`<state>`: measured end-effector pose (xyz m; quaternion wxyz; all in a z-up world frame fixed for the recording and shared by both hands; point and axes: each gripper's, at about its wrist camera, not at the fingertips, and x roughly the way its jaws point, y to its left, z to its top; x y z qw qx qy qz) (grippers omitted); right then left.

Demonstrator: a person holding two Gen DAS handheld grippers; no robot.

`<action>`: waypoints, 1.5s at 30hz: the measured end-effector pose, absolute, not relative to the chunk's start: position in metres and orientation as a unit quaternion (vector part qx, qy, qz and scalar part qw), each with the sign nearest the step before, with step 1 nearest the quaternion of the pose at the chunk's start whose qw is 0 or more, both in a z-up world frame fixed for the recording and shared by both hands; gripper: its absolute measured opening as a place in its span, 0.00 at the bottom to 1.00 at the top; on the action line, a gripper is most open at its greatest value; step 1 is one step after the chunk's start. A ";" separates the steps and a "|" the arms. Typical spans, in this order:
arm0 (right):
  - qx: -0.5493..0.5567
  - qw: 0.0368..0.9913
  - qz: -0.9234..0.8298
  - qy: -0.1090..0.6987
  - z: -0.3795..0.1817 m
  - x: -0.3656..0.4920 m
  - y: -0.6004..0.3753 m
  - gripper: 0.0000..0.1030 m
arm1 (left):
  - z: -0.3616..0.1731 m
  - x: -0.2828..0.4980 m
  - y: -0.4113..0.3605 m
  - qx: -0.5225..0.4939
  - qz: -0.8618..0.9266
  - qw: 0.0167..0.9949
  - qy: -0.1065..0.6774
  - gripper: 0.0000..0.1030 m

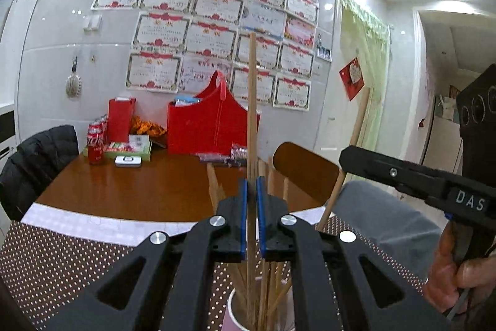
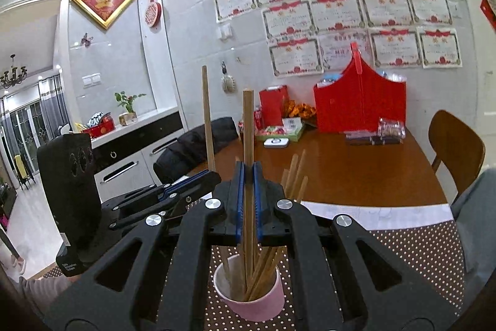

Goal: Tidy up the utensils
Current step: 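Lift both chopsticks and open both tools over the pink cup, then move both open tools back over the last chopsticks on the cloth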

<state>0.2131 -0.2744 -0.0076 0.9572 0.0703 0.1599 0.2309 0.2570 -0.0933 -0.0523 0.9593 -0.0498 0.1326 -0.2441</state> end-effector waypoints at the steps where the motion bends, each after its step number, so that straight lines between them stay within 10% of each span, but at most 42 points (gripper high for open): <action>1: 0.069 0.956 0.231 0.165 -0.010 0.215 -0.274 0.06 | -0.057 0.258 -0.094 -0.048 -0.242 0.959 0.138 0.06; 5: 0.071 0.950 0.232 0.196 -0.021 0.226 -0.271 0.07 | -0.068 0.264 -0.095 -0.037 -0.234 0.959 0.156 0.13; 7: 0.088 0.947 0.229 0.209 -0.027 0.229 -0.275 0.13 | -0.069 0.261 -0.091 -0.039 -0.223 0.961 0.156 0.52; 9: 0.106 0.948 0.218 0.205 -0.029 0.229 -0.283 0.79 | -0.068 0.256 -0.084 -0.045 -0.218 0.964 0.148 0.58; 10: 0.117 0.950 0.211 0.196 -0.029 0.226 -0.288 0.83 | -0.067 0.254 -0.081 -0.044 -0.214 0.965 0.147 0.61; 45: 0.167 0.923 0.201 0.284 -0.098 0.140 -0.276 0.94 | -0.089 0.138 0.009 -0.020 -0.125 0.969 0.213 0.70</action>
